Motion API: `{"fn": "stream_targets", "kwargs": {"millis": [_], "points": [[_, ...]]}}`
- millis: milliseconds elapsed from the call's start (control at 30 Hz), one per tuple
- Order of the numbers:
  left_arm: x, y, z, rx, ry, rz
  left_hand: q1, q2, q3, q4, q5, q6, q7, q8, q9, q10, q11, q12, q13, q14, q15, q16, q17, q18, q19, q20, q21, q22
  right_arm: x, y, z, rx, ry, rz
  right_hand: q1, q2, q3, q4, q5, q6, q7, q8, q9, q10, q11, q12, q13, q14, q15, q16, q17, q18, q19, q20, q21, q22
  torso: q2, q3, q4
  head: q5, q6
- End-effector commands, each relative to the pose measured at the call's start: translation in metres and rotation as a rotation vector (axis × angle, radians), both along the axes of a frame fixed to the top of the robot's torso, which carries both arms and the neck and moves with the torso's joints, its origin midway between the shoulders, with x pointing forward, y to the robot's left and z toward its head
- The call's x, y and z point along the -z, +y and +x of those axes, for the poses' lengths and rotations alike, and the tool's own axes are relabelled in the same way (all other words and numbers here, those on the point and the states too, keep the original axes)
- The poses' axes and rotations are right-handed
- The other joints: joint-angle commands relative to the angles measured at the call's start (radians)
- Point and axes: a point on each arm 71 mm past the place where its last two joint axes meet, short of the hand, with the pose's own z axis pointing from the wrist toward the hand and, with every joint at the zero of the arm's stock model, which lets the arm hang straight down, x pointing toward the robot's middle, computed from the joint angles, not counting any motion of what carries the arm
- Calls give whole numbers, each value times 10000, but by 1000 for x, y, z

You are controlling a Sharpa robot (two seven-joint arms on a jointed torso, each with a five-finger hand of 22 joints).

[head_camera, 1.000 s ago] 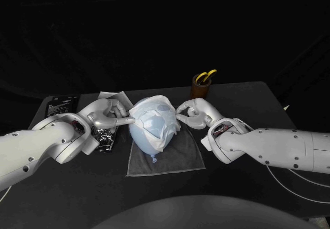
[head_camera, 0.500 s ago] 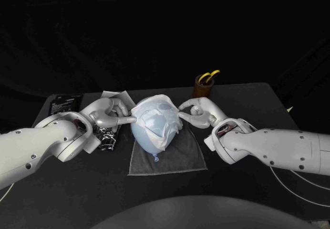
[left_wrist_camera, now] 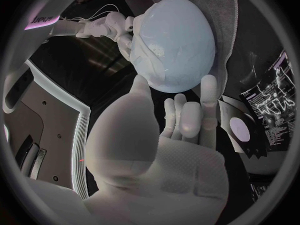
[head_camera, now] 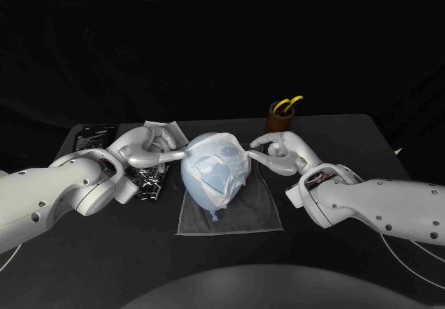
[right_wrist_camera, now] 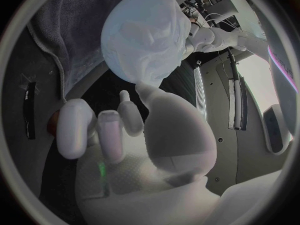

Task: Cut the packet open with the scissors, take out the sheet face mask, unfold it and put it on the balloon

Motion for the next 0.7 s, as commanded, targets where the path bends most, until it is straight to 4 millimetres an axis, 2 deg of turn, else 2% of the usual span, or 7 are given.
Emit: {"fn": "stream_targets", "kwargs": {"millis": [33,133,300,467,533,567,700], "points": [[-5,0,-3,287,74,-1213,-111,36,-8,-4,17,-138,398,-87,-77,-166,24,-59,-40,-216,42,-84,-202,100,-115,33,-56,-16,-5,-1,-4,-167,-399,330,124,26,1,-43,-24,5,-6,-16,-15,96,-22,122,658,590,46,99,1693,64,63,50,99,1744,-12,0,2,175,1],[-6,5,-5,201,195,-1430,-124,88,40,-4,18,-281,474,-237,-232,-288,94,-98,-95,-389,103,-111,-397,101,-182,90,-92,-29,-8,-2,-6,-258,-528,399,250,98,44,-85,-17,77,-26,8,-24,175,-42,219,697,621,31,133,1738,41,133,53,236,1788,-17,3,6,294,1],[-7,17,-7,-85,432,-1739,0,302,209,-16,16,-421,605,-514,-561,-417,213,-196,-234,-437,208,-73,-441,108,-206,189,-97,-32,-12,-3,-11,-681,-886,505,586,270,226,-264,-10,349,-119,90,-50,486,-128,557,874,762,-42,289,1978,-61,379,6,750,1952,-33,-2,1,623,1],[-7,26,-11,-202,618,-1887,687,746,637,-63,18,-123,621,-572,-851,-239,224,-180,-367,-322,225,-12,-357,125,-153,225,-64,-30,-17,2,-18,-1529,-1290,472,896,381,478,-539,-10,741,-262,176,-83,867,-258,952,1128,900,-151,449,2247,-176,623,-90,1307,2132,-60,-11,12,849,1],[-5,29,-15,-154,711,-1918,1382,1200,1127,-111,23,297,538,-724,-1097,34,131,-308,-531,-131,141,16,-192,139,-69,171,-33,-32,-18,7,-22,-2029,-1470,362,1013,427,609,-696,-14,986,-355,230,-97,1135,-343,1231,1332,992,-227,564,2452,-253,771,-158,1664,2246,-72,-16,12,919,1],[-5,30,-16,-131,728,-1932,1515,1236,1215,-98,22,386,517,-818,-1186,83,107,-385,-594,-108,116,10,-200,139,-50,148,-29,-35,-19,8,-23,-2205,-1534,309,1040,434,640,-737,-14,1037,-374,239,-101,1178,-361,1275,1364,1007,-244,583,2488,-268,799,-175,1734,2268,-82,-19,14,950,1],[0,31,-23,18,725,-1970,2259,1259,2150,17,7,1751,361,-2485,-2432,704,-126,-1210,-1215,18,-97,-112,-333,133,67,-75,-56,-88,-19,16,-30,-2968,-1827,8,1173,459,814,-998,-15,1325,-471,295,-116,1440,-455,1541,1569,1062,-334,658,2627,-345,941,-262,2089,2380,-113,-38,19,1045,1]]}}
